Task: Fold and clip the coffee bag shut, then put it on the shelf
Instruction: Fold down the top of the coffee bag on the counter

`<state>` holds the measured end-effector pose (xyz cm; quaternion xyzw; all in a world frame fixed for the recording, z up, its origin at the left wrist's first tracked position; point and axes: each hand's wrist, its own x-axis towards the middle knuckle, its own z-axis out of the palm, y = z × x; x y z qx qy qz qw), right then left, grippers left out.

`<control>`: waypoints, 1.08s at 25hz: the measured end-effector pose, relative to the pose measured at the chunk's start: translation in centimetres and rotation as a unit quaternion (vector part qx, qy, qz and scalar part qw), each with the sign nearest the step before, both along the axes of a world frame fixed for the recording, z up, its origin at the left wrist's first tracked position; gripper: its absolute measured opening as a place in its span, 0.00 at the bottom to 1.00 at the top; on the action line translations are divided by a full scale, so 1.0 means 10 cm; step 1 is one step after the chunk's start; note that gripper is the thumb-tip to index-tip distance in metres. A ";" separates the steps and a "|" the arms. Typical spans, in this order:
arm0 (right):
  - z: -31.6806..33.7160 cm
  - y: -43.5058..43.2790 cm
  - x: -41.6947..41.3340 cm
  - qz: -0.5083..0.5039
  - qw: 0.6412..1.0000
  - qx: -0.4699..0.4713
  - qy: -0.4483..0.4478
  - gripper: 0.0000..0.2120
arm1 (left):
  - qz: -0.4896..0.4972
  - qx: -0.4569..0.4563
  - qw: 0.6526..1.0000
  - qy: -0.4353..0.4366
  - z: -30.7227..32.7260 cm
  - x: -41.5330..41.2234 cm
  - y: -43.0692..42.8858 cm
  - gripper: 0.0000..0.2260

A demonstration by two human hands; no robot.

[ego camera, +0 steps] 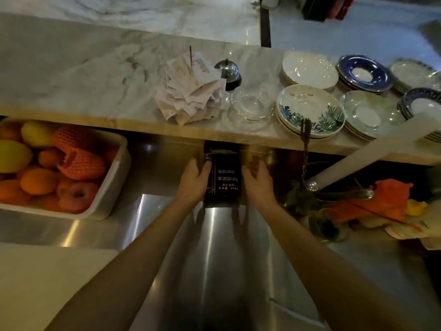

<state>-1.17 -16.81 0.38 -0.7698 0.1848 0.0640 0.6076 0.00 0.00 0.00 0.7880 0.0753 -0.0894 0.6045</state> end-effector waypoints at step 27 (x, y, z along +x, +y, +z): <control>-0.52 -0.04 0.47 -0.035 0.995 0.087 -0.021 0.07 | 0.084 -0.077 0.993 0.020 -0.42 0.46 0.03 0.06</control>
